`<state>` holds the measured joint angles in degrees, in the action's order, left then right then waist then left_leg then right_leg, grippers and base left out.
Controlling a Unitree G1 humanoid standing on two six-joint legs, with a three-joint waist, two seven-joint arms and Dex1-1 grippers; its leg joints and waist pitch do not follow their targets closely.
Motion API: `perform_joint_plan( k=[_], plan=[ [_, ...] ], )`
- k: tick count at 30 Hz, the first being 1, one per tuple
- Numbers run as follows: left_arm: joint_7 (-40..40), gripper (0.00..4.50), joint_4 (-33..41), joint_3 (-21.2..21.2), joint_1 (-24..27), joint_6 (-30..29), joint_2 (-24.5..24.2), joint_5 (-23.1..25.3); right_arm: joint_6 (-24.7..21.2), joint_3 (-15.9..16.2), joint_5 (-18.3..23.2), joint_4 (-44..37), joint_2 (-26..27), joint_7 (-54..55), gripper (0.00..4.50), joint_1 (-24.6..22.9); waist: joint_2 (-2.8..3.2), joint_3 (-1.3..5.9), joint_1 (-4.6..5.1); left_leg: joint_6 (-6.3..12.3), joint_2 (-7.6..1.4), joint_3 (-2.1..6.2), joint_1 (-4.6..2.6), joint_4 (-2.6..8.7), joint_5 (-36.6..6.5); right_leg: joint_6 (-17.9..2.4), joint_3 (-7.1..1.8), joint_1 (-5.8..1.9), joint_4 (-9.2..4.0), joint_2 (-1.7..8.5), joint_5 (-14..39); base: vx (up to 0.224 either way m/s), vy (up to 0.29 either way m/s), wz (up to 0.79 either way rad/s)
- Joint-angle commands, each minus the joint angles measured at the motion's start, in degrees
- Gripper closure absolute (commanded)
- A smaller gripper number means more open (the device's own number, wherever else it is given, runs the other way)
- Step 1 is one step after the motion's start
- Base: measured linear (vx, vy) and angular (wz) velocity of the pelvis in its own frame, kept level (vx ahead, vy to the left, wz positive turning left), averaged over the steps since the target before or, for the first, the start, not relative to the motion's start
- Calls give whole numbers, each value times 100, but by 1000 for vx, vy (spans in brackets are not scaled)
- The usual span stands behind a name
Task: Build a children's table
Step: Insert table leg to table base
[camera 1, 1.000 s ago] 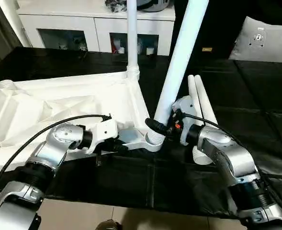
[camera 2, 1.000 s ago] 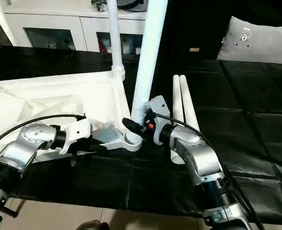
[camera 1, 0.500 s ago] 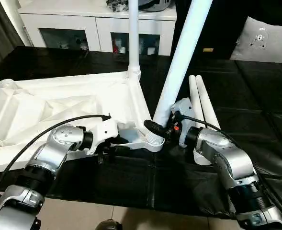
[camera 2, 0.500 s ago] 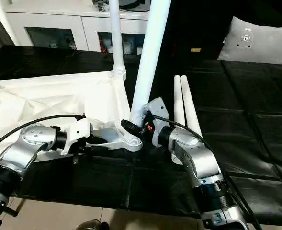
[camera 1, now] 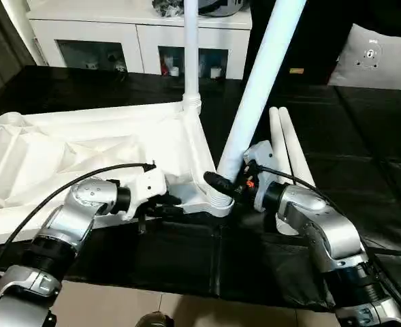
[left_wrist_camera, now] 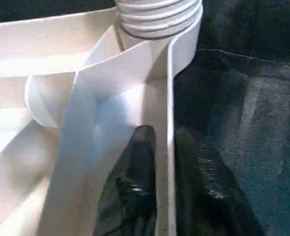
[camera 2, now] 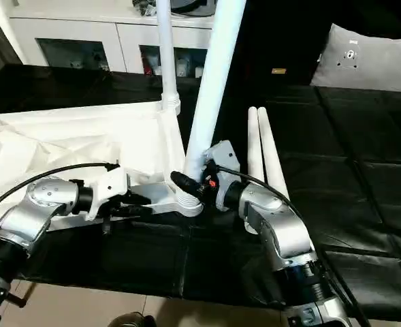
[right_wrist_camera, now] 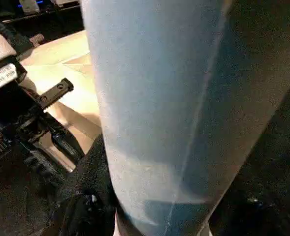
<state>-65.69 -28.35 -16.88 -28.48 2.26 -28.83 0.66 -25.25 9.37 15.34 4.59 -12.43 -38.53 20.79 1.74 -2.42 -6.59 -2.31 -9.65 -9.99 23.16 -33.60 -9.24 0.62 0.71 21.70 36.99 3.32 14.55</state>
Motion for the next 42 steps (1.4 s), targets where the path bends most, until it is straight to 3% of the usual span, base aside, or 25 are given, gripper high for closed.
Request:
perform_joint_plan(
  k=[1, 7, 14, 21, 27, 36, 42],
  plan=[
    [92, 404, -59, -38, 26, 14, -89, 147, -102, 30, 14, -46, 1, 8, 261, -70, 53, 347, -21, -200, -335, 144, -208, 408, -1285, -1132, -182, -147, -417, 464, -291, 0, 0, 0],
    [101, 449, -62, -100, 64, 52, -115, 215, -101, 30, 1, -44, 3, 6, 261, -72, 44, 337, -19, -262, -341, 146, -218, 427, -1430, -1139, -190, -134, -435, 473, -66, 0, 0, 0],
    [-51, 450, 81, -32, 105, 94, -59, 26, -87, 64, -16, 57, 2, -52, 261, 64, 20, 344, -18, -199, -334, 139, -208, 413, -1290, -1152, -185, -139, -419, 473, -188, 0, 0, 0],
    [-315, 450, 226, -49, 157, 185, -109, -115, -305, 294, -219, 393, -158, -192, 261, 230, -2, 352, -15, -103, -323, 127, -194, 385, -1051, -1166, -176, -158, -393, 463, -502, 0, 0, 0],
    [-367, 450, 268, -77, 173, 258, -111, -108, -326, 332, -233, 492, -165, -252, 261, 206, 5, 348, -4, -114, -335, 131, -204, 396, -1152, -1184, -174, -151, -406, 467, -307, 0, 0, 0],
    [-422, 450, 252, -73, 114, 268, -123, -117, -363, 283, -238, 720, -318, -349, 261, 283, 9, 358, -10, -99, -328, 125, -206, 378, -1073, -1207, -172, -157, -396, 462, -458, 0, 0, 0],
    [-451, 450, 280, -135, 122, 334, -175, -32, -345, 359, -283, 865, -397, -549, 261, 443, -28, 360, -9, -73, -333, 123, -205, 378, -1075, -1234, -169, -171, -394, 468, -395, 0, 0, 0]
  ],
)
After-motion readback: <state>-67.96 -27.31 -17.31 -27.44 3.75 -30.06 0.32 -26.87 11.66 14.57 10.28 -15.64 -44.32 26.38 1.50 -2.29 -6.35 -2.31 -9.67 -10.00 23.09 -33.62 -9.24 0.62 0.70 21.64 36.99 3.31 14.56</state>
